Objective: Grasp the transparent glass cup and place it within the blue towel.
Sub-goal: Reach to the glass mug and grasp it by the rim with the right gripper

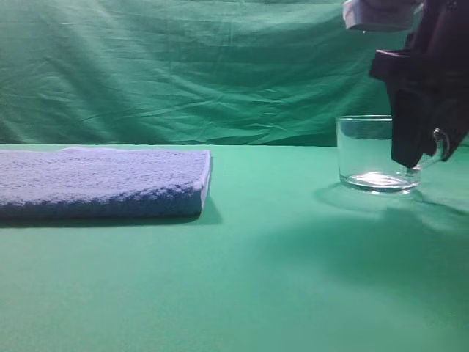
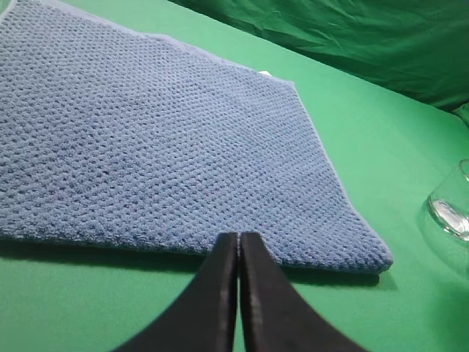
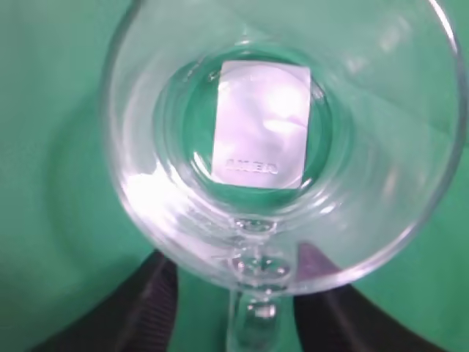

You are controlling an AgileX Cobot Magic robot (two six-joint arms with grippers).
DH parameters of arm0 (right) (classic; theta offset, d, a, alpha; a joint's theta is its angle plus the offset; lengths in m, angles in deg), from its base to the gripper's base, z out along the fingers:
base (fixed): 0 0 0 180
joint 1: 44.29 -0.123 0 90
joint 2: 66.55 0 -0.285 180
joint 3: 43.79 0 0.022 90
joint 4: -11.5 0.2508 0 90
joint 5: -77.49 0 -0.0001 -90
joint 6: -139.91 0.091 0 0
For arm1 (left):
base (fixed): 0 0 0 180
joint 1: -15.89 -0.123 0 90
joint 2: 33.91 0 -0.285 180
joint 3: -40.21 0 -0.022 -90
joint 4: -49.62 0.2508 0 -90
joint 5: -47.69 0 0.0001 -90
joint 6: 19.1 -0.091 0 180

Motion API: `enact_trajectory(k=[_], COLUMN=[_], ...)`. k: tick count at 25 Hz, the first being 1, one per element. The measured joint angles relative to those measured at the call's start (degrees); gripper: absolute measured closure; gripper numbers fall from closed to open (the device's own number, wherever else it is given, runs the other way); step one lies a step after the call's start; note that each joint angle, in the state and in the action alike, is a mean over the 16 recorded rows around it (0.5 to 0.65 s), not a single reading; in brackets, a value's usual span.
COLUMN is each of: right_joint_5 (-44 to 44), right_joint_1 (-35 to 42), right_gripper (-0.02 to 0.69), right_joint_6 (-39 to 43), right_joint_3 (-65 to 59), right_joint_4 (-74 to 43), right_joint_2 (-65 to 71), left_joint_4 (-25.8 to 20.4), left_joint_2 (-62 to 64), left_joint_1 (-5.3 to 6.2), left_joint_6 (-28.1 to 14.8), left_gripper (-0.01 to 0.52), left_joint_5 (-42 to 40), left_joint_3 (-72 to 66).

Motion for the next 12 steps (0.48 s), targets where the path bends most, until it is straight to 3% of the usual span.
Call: enact_trajectory(k=[4,12], right_joint_5=[1.3,2.3], right_joint_1=[-1.0,-6.6], right_gripper=[0.565,0.564], right_joint_6=[0.0,-0.9], right_joint_3=[4.0,14.7], right_joint_4=[0.4,3.4], right_joint_2=[0.3,1.3], left_joint_4=[0.0,0.0], left_joint_2=[0.0,0.0], left_joint_1=[0.00,0.00], left_joint_6=[0.0,0.0], left_gripper=[0.514,0.514], left_joint_5=[0.0,0.0], left_joint_3=[0.0,0.0])
